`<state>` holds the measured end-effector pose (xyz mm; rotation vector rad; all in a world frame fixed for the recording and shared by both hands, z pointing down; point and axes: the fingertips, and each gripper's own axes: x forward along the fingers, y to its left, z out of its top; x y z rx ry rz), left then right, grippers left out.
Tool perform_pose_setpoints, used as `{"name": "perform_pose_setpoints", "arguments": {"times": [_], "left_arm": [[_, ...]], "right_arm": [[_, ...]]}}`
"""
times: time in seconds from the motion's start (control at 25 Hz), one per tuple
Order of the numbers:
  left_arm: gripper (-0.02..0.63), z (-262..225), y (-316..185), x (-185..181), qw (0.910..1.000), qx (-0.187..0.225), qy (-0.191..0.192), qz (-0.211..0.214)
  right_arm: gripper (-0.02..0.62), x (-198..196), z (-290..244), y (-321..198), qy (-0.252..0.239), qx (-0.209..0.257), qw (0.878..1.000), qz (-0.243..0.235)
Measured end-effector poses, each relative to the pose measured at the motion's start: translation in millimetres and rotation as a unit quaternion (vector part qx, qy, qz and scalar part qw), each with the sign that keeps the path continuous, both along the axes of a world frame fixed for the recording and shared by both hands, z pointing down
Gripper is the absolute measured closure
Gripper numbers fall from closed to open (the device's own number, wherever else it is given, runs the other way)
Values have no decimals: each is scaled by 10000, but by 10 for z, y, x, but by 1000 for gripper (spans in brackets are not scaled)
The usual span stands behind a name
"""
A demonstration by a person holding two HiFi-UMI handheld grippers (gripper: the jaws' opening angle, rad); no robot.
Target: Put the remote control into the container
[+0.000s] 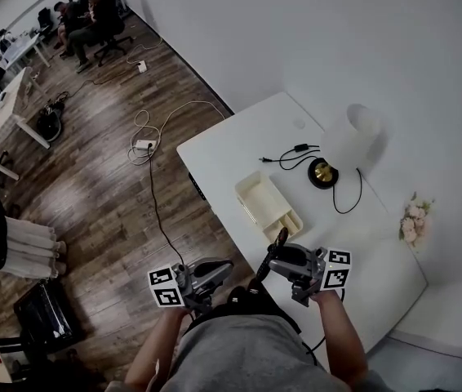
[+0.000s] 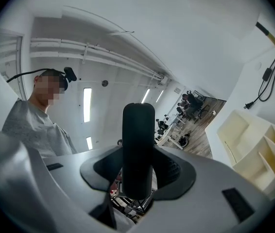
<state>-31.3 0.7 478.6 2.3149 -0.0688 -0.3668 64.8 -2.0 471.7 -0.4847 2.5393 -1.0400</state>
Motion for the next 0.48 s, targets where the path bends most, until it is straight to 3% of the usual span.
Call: {"name": "perform_pose_setpoints", "arguments": {"times": [0.48], "left_arm": [[606,-93,20,350,9994,153,-288,-113]], "right_arm": [[397,266,117,-165,158,-200,9996,-154]]}}
